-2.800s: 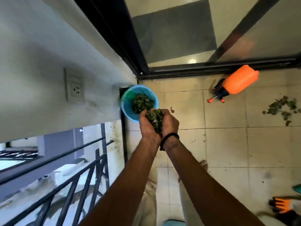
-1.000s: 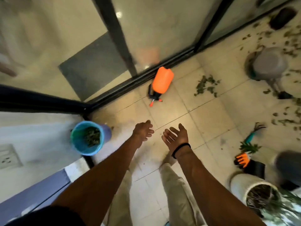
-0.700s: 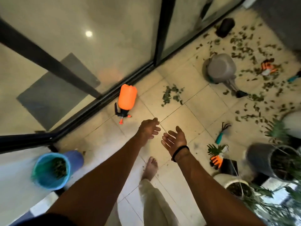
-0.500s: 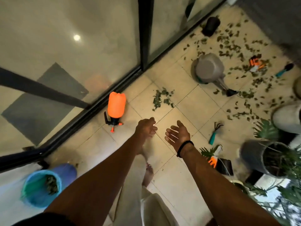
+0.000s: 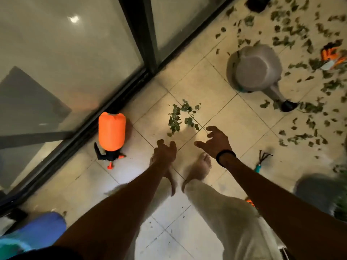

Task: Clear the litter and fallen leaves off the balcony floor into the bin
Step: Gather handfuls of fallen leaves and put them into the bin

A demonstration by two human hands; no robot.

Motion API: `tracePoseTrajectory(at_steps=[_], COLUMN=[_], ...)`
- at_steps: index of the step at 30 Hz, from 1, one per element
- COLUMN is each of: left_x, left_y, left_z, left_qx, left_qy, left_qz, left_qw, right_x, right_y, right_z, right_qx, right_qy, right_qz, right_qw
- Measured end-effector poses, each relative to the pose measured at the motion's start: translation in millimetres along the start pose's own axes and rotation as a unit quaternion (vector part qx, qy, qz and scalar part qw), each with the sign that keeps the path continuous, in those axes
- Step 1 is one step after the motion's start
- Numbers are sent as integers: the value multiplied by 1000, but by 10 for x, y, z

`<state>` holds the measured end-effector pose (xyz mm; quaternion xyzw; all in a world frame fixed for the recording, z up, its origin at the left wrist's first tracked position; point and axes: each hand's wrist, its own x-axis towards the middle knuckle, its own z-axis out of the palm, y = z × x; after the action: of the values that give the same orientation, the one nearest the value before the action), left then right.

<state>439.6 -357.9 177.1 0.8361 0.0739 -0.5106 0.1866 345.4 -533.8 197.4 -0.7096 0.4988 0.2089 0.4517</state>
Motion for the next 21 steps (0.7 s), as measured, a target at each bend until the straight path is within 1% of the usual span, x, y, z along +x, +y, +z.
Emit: tracePoseTrajectory(at_steps=[2,3,5,6,7,9,12,15,17,19,21], left_x=[563,795,1357,1680,1988,2549,3140,3470,3616,3725,3791], left_y=[-161,-241,-488,-604,-703,-761,-542,-218,24,230,364], left_z=[331,471,772,889,959,988,853,725,708,682,653], left_qx=[47,86,184,223,262,308,342,387,382,387,394], left_qy=[54,70,81,101,116,128,145,169,170,157,142], left_qz=[14,34,92,129,160,220,336,430,477,513,532], left_qw=[997,993,975,961,945,917,865,798,773,750,735], right_x=[654,934,1553,1843,2104,2548,3047,3283,3364,3419,3462], right_y=[255,374,698,858,1008,1239,1361,1249,1085,924,806], right_z=[283,401,654,765,843,936,992,1103,1253,1431,1558], right_qx=[-61,-93,-159,-187,-221,-298,-372,-363,-348,-317,-286], right_qy=[-5,-12,-22,-6,22,64,75,78,66,57,61], right_qz=[-64,-86,-121,-148,-186,-260,-323,-403,-457,-498,-503], right_qw=[996,992,980,971,957,916,867,836,816,805,813])
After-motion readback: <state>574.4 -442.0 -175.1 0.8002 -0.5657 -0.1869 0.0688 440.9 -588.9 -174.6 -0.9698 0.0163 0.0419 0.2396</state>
